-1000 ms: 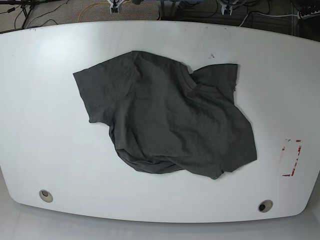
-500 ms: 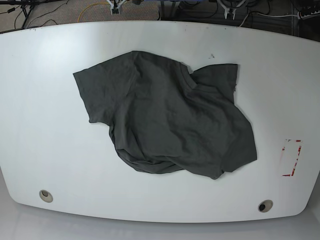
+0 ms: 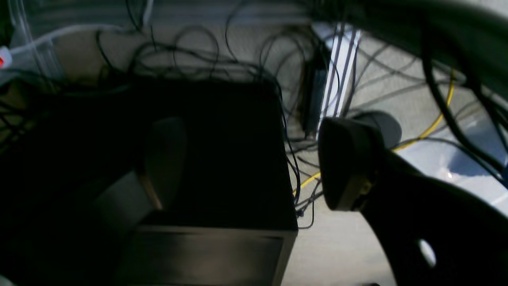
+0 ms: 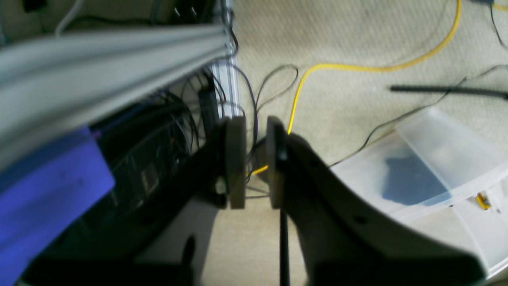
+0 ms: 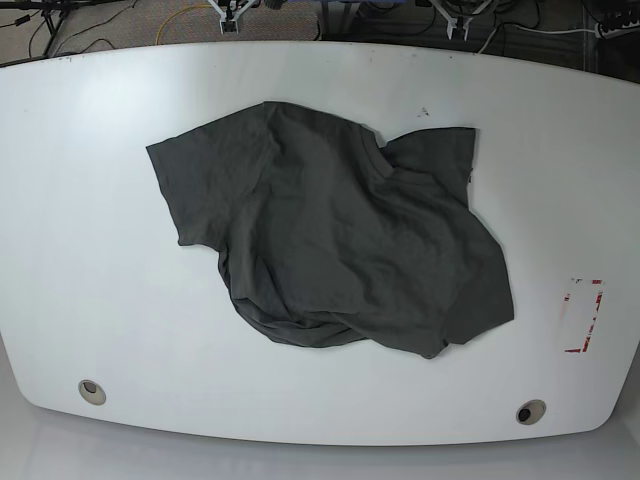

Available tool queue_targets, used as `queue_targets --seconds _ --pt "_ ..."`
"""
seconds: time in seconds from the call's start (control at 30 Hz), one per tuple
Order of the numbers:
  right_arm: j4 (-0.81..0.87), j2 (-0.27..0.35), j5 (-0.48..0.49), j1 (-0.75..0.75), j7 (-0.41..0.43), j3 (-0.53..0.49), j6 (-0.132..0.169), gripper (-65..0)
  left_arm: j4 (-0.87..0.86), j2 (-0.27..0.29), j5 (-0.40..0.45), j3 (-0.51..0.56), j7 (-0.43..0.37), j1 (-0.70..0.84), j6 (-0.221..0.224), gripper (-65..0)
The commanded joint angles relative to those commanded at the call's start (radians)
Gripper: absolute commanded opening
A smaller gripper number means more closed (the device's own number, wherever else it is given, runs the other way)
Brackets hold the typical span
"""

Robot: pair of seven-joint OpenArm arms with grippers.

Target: Layout the t-shirt on the table in an organized manner, then fold the t-shirt properly

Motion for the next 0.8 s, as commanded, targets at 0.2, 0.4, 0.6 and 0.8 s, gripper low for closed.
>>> queue_targets --seconds 0.2,0.4,0.6,0.8 --pt "0.133 -0.026 0.002 -0.086 0.012 0.000 -0.005 -56.4 0.014 0.000 -0.002 -0.002 -0.002 0.018 0.000 -17.1" --pt "0.201 -0.034 0.003 -0.147 0.011 0.000 -0.005 -56.4 0.109 0.000 -0.002 -0.002 -0.002 0.080 -0.002 -17.1" --pt "0.212 -0.034 0.005 -0.187 0.009 0.000 -0.003 -56.4 0.232 -0.002 -0.002 -0.003 0.000 0.158 -0.002 -17.1" --pt "0.330 -0.055 0.006 -0.267 0.008 0.000 0.002 -56.4 0.361 -0.002 -0.002 -0.003 0.003 0.256 -0.002 -17.1"
